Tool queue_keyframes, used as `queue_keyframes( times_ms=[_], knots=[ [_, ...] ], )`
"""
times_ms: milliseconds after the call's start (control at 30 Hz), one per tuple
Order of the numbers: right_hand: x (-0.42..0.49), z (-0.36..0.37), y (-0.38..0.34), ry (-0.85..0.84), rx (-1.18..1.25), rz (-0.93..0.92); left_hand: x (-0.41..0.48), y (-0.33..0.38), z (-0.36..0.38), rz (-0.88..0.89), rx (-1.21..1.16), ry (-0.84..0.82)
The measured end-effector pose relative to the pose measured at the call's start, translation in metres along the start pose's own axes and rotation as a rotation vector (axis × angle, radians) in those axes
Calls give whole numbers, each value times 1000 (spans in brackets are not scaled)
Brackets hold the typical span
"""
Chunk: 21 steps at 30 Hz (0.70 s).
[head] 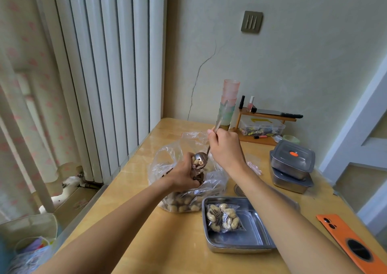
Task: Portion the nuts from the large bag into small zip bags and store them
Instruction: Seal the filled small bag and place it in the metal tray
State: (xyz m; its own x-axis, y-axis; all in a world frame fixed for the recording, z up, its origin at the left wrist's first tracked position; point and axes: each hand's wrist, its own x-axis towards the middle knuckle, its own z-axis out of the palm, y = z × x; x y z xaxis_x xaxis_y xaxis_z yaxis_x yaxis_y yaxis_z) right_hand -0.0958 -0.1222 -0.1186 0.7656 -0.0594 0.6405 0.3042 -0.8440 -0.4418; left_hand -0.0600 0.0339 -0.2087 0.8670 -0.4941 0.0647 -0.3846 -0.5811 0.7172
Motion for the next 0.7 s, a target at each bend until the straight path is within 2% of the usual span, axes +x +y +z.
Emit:
queue_keyframes(
  times_ms=[167, 333, 567, 700],
  knots=[
    [-3, 3, 8, -37, 44, 69, 3, -1, -8, -54, -26, -29],
    [-5, 1, 4, -131, 50, 29, 4, -2, -10, -67, -50, -19],
    [-9, 1, -13, -239, -1, -321, 1, 1, -2, -122, -224, 49],
    [-9, 5, -11, -179, -55, -424, 0, 4, 3, -191, -267, 65]
  ],
)
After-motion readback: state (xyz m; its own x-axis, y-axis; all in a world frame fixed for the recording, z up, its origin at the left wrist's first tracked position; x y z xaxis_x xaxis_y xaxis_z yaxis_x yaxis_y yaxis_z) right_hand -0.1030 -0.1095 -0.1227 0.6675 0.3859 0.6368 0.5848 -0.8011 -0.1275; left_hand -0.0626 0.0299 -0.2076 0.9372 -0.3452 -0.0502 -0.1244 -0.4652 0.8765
